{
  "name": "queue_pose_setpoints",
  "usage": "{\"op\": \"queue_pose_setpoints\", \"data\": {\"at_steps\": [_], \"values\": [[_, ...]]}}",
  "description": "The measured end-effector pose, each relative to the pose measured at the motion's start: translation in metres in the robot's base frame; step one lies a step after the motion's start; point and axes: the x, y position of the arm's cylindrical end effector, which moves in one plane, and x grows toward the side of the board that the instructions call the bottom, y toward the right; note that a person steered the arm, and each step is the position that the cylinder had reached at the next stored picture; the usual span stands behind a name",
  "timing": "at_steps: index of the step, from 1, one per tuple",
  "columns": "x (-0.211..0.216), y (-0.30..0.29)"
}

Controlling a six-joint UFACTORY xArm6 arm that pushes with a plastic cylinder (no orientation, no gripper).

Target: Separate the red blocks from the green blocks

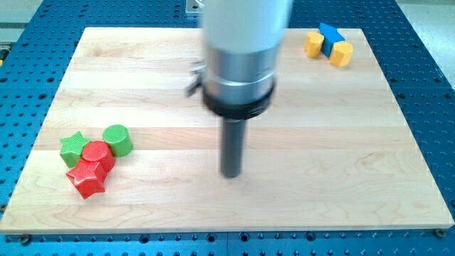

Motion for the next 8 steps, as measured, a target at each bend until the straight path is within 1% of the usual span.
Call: {"op": "queue_pose_setpoints", "data": {"at_steps": [1, 2, 3, 4, 5, 6, 7, 8], "values": [[0.006, -0.090], [0.063, -0.108], [0.062, -0.186], [0.001, -0.171], [-0.053, -0.170], [-0.107, -0.147], [-0.088, -0.159], [-0.083, -0.182]]}}
